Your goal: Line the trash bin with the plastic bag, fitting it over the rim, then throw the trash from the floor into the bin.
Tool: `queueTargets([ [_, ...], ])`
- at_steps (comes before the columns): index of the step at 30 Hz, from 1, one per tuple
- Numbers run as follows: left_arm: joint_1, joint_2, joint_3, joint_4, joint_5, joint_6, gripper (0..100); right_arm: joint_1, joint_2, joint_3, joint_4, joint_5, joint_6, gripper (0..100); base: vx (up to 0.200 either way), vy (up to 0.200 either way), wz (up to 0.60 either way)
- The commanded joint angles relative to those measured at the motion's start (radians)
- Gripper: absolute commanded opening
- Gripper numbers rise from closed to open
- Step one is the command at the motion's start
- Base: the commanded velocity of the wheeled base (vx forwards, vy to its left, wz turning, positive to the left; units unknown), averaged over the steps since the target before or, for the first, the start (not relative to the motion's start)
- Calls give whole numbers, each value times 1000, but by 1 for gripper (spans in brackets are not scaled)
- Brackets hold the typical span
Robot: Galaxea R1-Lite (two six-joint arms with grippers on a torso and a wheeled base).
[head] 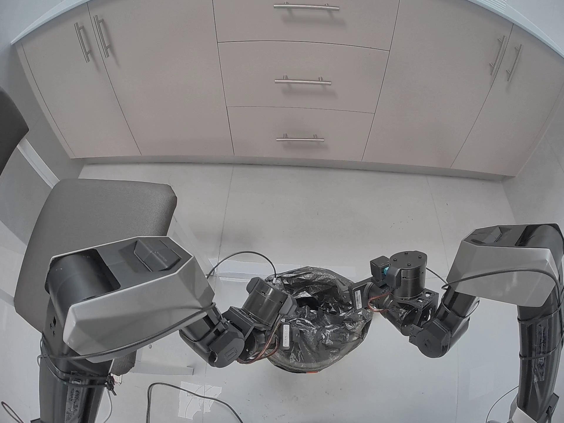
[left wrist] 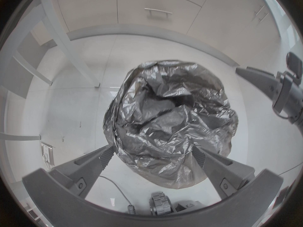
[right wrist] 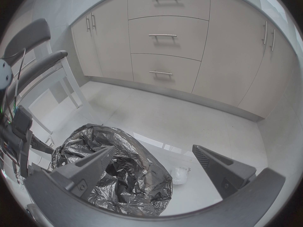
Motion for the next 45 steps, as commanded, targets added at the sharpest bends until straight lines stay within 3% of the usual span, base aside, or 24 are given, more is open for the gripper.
queueTargets([
  [1,1,-11,5,-36,-2,-6,100,0,1,-1,0,-1,-1,100,0,0,0],
  [10,8,51,-1,-51,-8,23,100,0,3,-2,0,1,-1,100,0,0,0],
  [16,17,91,-41,39,18,153,100,2,4,-1,0,1,-1,100,0,0,0],
  [30,19,83,-46,62,21,124,100,5,37,-1,-35,1,-5,100,0,0,0],
  [35,16,-86,46,22,-14,37,100,-3,9,5,-28,1,-5,100,0,0,0],
  [40,17,-379,170,30,-82,30,100,-26,-59,30,-20,-1,-4,100,0,0,0],
  [41,17,-379,170,30,-82,30,100,-26,-59,30,-20,-1,-4,100,0,0,0],
  [45,73,-687,287,36,-73,75,100,-69,-186,78,12,-7,-10,100,0,0,0],
])
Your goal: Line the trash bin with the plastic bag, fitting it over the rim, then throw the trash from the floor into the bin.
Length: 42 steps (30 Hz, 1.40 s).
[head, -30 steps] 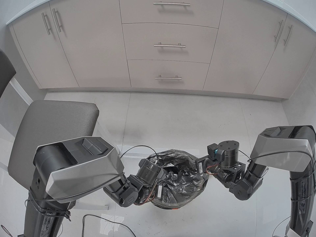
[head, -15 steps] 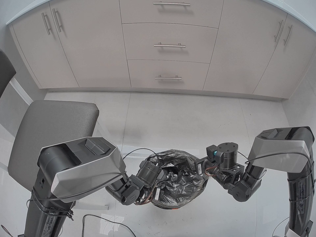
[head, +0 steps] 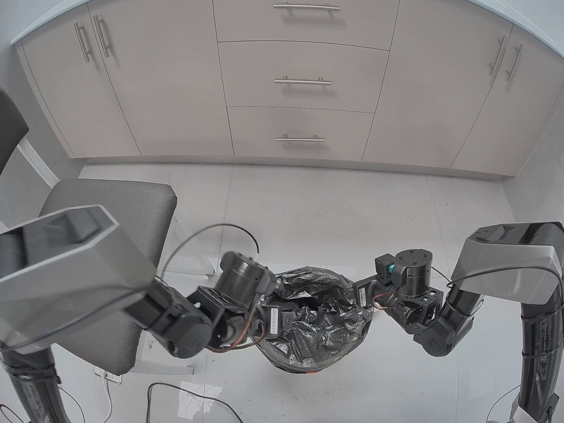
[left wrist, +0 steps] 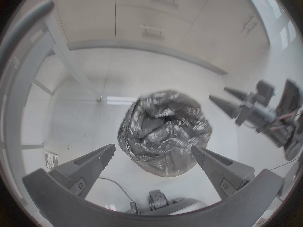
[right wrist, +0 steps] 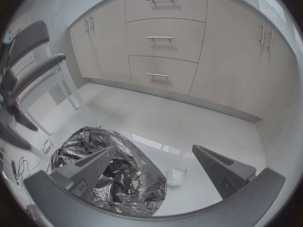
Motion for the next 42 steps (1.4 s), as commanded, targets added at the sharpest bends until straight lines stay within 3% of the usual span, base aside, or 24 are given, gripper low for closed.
queueTargets([
  [1,52,-460,181,5,-24,26,100,-55,-171,58,34,-6,-6,100,0,0,0],
  [6,170,-889,264,100,59,141,100,-144,-339,53,158,-6,-12,100,0,0,0],
  [10,255,-1207,290,287,168,203,100,-206,-400,-34,251,-21,-13,100,0,0,0],
  [13,282,-1466,293,474,183,204,100,-254,-415,-144,343,-27,-12,100,0,0,0],
  [15,305,-1512,293,522,183,204,100,-260,-412,-169,362,-27,-10,100,0,0,0],
  [19,442,-1685,342,645,172,203,100,-274,-351,-304,412,-29,-3,100,0,0,0],
  [21,449,-1717,367,646,174,204,100,-274,-326,-341,416,-30,-4,100,0,0,0],
  [26,483,-1851,582,617,177,203,100,-272,-102,-652,454,-116,0,100,0,0,0],
  [33,491,-1911,801,391,183,204,100,-268,66,-931,538,-129,5,100,0,0,0],
  [38,552,-1963,847,395,185,212,100,-263,142,-1033,563,-129,5,100,0,0,0],
  [42,617,-2050,905,393,183,282,100,-252,155,-1039,563,-129,5,100,0,0,0],
])
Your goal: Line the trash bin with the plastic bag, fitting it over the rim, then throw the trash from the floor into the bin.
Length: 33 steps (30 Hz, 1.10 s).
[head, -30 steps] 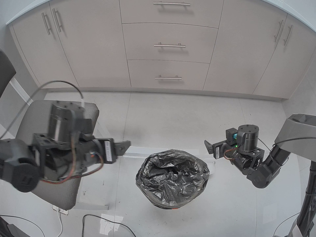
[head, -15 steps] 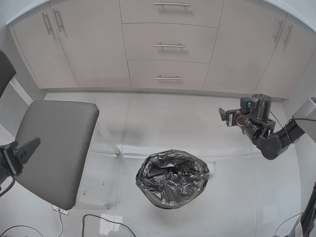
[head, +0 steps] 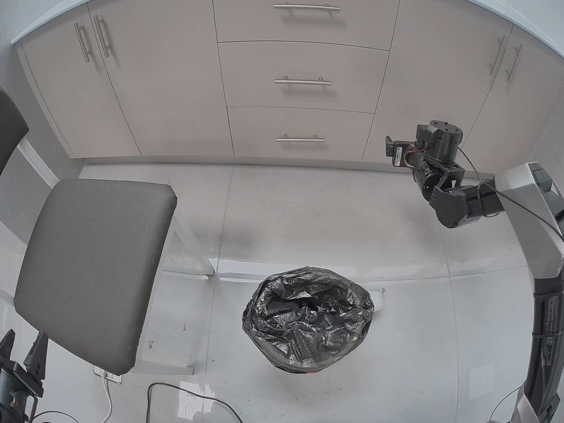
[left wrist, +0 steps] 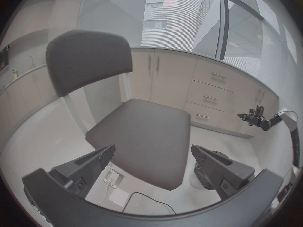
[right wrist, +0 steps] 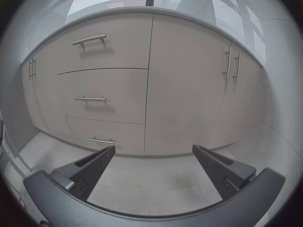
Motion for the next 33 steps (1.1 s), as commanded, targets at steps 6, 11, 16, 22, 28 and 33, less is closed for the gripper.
queueTargets([
  [6,219,-302,157,-25,10,91,100,2,172,-134,45,-15,2,100,0,0,0],
  [11,219,-305,157,-28,21,97,100,2,169,-128,42,-15,6,100,0,0,0],
  [16,208,-314,155,-24,16,91,100,2,167,-116,39,-15,14,100,0,0,0],
  [22,205,-342,158,-28,16,89,100,2,210,-159,43,-15,8,100,0,0,0],
  [28,204,-342,157,-28,18,83,100,-8,370,-384,86,-58,-37,100,0,0,0],
  [33,204,-342,157,-28,19,58,100,-24,546,-384,247,-95,-135,100,0,0,0],
])
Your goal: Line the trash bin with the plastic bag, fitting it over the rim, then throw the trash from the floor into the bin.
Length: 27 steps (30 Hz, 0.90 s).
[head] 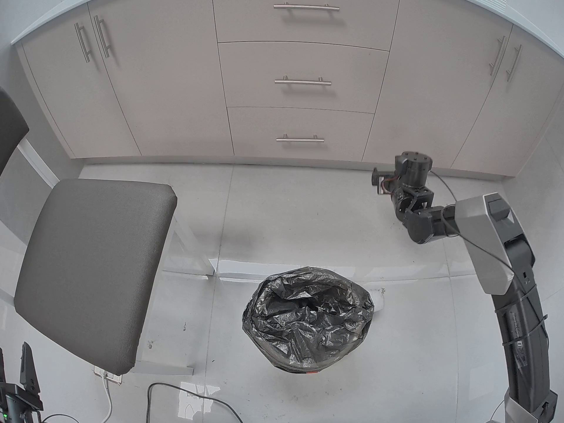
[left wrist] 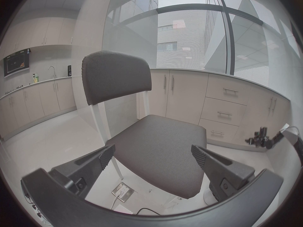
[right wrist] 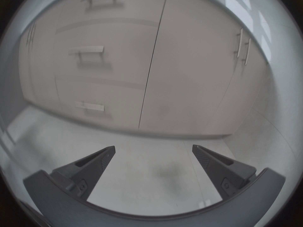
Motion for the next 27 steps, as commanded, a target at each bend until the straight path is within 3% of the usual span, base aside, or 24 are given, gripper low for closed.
queueTargets([
  [1,0,-9,12,-1,4,-18,100,-19,295,-49,253,-37,-92,100,0,0,0],
  [2,0,-10,12,-1,4,-18,100,-18,302,-49,263,-37,-94,100,0,0,0],
  [3,-1,-9,12,-1,4,-18,100,-15,366,-49,411,-35,-94,100,0,0,0],
  [8,-1,-9,12,-1,4,-18,100,5,450,-49,721,-6,-86,100,0,0,0],
  [27,0,-10,13,-1,4,-19,100,12,450,-49,704,11,11,100,0,0,0],
])
